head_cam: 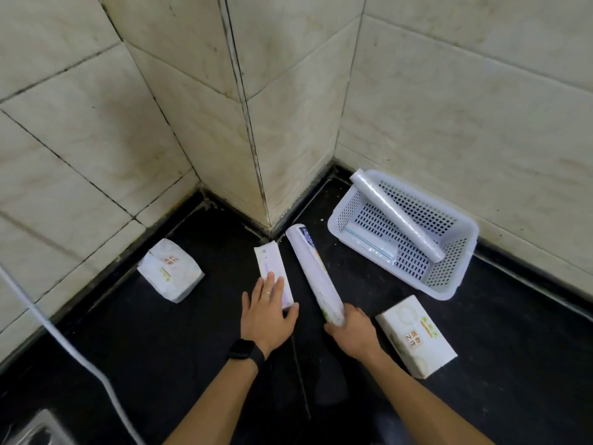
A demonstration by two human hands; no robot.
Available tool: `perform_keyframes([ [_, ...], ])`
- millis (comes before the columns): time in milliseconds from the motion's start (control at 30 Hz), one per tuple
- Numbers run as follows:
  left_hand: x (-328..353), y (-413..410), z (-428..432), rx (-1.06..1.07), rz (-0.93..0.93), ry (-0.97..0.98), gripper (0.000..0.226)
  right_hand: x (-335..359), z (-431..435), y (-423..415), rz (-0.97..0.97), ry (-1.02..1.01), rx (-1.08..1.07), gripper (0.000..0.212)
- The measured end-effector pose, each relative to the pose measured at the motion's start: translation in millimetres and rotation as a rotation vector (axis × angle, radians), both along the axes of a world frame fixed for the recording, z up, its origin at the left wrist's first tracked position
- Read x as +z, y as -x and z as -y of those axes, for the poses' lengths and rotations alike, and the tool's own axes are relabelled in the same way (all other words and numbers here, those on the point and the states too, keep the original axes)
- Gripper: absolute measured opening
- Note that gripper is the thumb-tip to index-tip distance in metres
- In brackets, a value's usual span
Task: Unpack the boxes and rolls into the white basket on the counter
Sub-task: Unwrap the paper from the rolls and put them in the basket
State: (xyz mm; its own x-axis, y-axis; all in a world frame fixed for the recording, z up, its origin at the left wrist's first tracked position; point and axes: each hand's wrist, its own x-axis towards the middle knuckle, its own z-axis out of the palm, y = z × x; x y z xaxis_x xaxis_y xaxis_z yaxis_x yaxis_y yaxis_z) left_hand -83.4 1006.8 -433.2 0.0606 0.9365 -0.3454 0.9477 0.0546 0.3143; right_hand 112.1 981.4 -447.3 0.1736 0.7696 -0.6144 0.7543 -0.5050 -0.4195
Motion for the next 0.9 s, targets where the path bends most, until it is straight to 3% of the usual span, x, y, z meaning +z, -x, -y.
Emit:
perform_keyframes([
  [67,16.6,-7.1,-5.9,0.086,0.129,-0.022,0.068,15.6,13.6,-8.7,-0.278,0.042,-0.181,0.050],
  [133,37.2,-23.2,-8.4,0.195,0.370,0.007,0.074,32.6,36.3,-20.6,-0.477,0.052,-0.295,0.049],
  [233,63.4,-59.1,-3.2,0.443,0.905,0.309,0.089,65.2,71.1,-44.7,-0.669,0.030,-0.339,0.043],
  [333,75.7,-89.2,7.0,0.546,1.267,0.590,0.067,93.1,96.0,-70.9,-0.717,0.007,-0.299,0.042],
  [400,78.9,-107.9,14.5,0.534,1.338,0.585,0.053,103.0,108.8,-87.4,-0.739,-0.026,-0.345,0.040],
  [500,78.9,-133.4,24.0,0.591,1.402,0.539,0.052,107.3,126.2,-113.5,-0.821,-0.053,-0.550,0.031],
  [600,81.9,-149.8,28.6,0.655,1.468,0.521,0.048,103.7,143.1,-135.1,-0.902,-0.013,-0.693,0.040],
  [800,92.7,-171.3,35.6,0.719,1.435,0.459,0.045,94.0,160.8,-149.4,-0.984,-0.116,-0.874,0.042],
  [900,101.6,-164.2,14.5,0.747,1.456,0.351,0.048,91.8,166.2,-165.9,-0.914,-0.183,-0.911,0.047],
])
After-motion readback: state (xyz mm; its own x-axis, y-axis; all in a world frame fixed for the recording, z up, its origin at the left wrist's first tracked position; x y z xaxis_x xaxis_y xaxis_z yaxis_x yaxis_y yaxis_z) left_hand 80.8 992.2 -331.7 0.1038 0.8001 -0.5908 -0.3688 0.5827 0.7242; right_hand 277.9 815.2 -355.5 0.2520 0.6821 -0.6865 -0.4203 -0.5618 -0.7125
